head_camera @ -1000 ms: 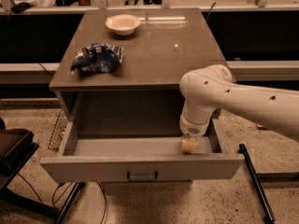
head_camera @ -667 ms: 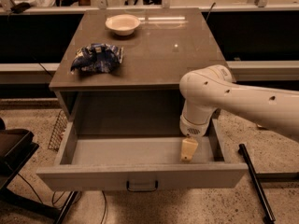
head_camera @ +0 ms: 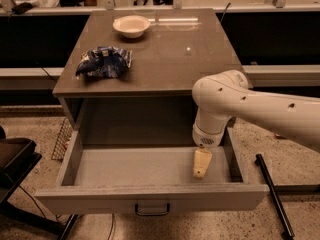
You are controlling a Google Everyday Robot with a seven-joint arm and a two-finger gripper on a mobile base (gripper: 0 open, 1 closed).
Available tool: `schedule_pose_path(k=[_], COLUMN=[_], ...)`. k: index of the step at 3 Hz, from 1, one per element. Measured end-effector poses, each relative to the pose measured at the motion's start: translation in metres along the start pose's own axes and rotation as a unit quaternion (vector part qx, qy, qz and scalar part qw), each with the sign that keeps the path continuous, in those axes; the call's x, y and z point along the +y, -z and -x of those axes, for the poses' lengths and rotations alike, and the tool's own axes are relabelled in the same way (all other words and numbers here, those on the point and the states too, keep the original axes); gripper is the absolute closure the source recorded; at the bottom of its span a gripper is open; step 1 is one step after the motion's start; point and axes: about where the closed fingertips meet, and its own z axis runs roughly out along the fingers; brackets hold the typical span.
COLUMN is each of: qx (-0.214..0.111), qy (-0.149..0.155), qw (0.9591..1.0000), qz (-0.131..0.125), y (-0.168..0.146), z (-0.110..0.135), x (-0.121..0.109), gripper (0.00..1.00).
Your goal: Open top drawer
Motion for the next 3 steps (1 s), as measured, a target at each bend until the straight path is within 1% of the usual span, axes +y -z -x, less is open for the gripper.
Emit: schedule_pose_path(k=[2,3], qx=[0.001,-0.006], qy=[0.000,-0.013], qw=[1.0000,0.9998], qz=[0.002,0.011], y=[-0.002,-0.014], z=[-0.001,-0.005], x=[0.001,0.020], gripper=[0.63,0.86])
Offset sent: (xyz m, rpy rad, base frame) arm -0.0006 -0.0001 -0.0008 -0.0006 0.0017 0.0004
